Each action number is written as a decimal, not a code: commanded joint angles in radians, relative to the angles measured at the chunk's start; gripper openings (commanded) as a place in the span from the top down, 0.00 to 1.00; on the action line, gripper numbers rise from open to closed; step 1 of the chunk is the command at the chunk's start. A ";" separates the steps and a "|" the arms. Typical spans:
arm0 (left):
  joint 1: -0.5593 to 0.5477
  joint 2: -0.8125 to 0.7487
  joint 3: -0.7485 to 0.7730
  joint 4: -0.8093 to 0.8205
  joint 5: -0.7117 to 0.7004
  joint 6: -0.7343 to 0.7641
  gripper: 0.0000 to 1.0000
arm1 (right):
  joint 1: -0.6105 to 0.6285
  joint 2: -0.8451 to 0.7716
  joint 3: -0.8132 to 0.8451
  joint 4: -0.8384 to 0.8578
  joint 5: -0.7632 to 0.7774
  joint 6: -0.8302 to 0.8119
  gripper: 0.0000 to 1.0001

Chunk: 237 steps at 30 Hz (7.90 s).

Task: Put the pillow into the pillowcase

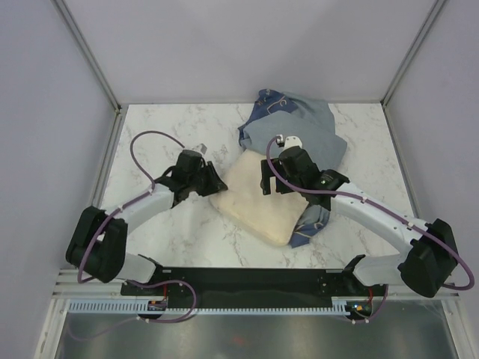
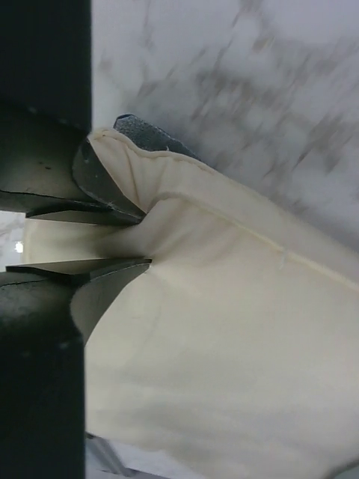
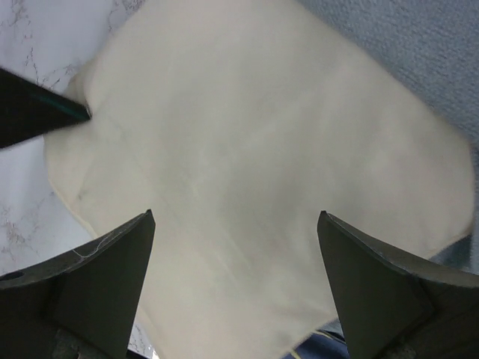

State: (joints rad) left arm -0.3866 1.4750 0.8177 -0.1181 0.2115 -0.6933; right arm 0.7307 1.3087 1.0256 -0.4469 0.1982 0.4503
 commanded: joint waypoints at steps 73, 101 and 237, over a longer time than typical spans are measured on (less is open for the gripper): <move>-0.433 0.199 0.059 0.190 -0.012 -0.121 0.98 | -0.116 -0.290 0.067 -0.101 -0.154 0.057 1.00; -0.436 -0.659 -0.258 -0.100 0.097 -0.209 0.98 | -0.120 0.107 0.028 0.011 0.096 -0.055 1.00; -0.006 -0.358 0.908 -0.132 0.332 -0.295 0.98 | 0.139 0.295 0.644 -0.144 0.060 -0.237 1.00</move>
State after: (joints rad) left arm -0.3885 1.1442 1.6238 -0.2176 0.5148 -1.0149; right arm 0.8673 1.5436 1.7855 -0.5476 0.3130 0.1902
